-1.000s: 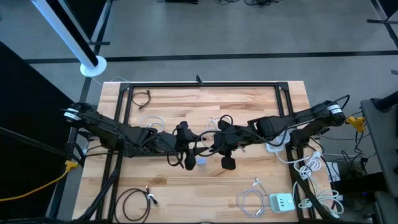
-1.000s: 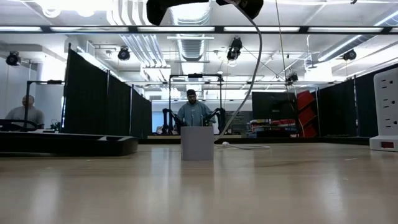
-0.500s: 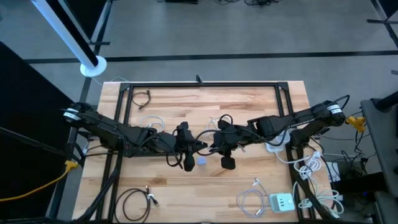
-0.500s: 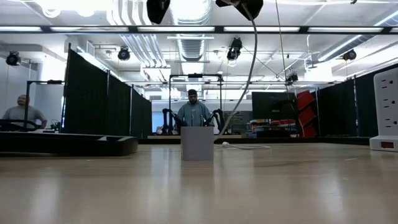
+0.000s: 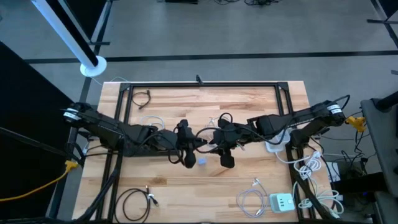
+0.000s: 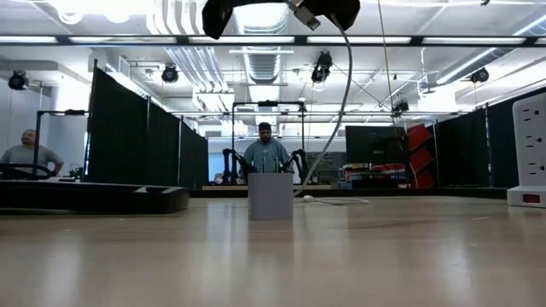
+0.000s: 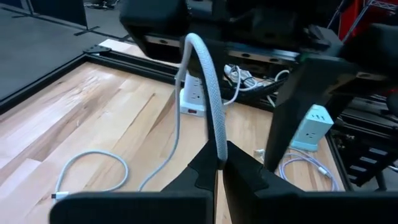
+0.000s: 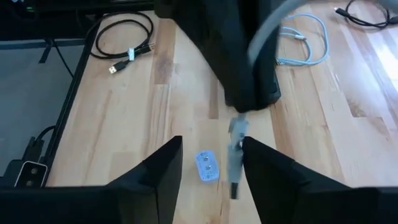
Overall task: Insert USB
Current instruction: Insert the white charger cable into the white charger adapter
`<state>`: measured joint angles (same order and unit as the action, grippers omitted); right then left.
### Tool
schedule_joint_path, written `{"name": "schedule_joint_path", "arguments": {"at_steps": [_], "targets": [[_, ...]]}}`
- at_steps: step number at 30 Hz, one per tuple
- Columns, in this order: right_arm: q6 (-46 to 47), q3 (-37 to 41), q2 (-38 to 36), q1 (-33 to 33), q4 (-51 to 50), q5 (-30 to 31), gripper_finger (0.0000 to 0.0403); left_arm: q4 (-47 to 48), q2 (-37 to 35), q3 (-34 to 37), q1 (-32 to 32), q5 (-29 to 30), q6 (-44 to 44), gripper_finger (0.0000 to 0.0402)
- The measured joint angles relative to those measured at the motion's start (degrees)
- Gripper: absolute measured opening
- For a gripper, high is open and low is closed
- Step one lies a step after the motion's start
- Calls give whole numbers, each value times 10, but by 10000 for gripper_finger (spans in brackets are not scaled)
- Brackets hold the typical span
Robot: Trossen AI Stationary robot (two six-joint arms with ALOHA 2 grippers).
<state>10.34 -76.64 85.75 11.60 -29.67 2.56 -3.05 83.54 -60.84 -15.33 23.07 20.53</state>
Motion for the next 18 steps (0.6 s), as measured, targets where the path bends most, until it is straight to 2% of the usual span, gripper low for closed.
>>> {"name": "schedule_joint_path", "arguments": {"at_steps": [12,18], "targets": [[-25,0,27,-15,20,6,81,6,8,0,8,6,40,1],[-8,1,30,-22,25,5,34,17,8,0,7,6,40,1]]}}
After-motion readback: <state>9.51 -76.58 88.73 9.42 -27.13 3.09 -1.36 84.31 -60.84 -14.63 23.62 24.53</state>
